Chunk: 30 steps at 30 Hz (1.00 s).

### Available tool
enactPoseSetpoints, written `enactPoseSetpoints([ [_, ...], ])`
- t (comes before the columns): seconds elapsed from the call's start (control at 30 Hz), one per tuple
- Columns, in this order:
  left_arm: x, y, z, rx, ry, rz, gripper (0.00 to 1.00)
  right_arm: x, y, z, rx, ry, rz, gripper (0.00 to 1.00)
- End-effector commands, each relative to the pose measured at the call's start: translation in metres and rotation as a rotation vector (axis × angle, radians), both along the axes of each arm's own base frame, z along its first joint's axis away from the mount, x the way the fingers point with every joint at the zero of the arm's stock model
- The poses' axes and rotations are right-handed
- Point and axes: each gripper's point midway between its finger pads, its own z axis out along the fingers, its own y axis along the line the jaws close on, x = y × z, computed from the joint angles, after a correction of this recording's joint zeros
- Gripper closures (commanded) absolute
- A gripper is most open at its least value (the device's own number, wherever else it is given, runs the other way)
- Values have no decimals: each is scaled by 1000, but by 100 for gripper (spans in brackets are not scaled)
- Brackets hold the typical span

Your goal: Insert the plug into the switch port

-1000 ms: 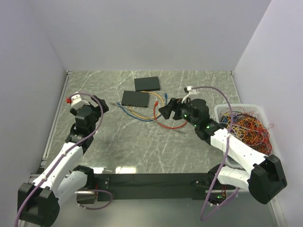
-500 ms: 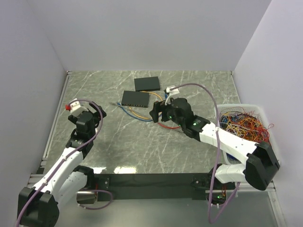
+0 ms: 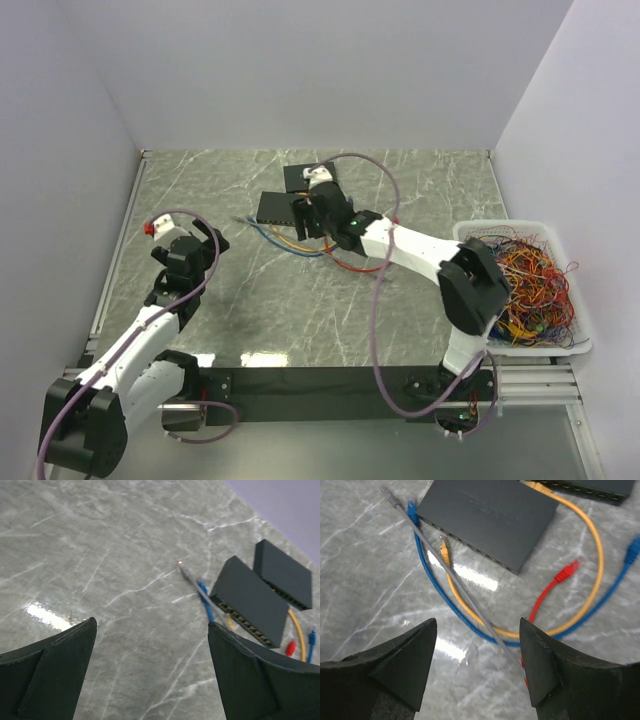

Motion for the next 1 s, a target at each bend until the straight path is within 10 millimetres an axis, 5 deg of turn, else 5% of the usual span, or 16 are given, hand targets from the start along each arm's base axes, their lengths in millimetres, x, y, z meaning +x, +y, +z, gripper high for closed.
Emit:
enactPoseSetpoints([
  [0.0,3,8,-2,-17,-19,39,1,12,18,5,-19,0,25,27],
  [0.23,5,17,-10,-49,-18,49,1,19,40,-38,-48,86,75,32],
  [0.53,10,19,-21,-54,11,55,2,23,48,-67,-72,132,82,35],
  [0.77,9,19,-20,-57,5,56,3,25,50,-82,-83,157,76,60],
  [0.97,7,21,-20,-55,9,60,3,24,51,-94,-90,177,74,64],
])
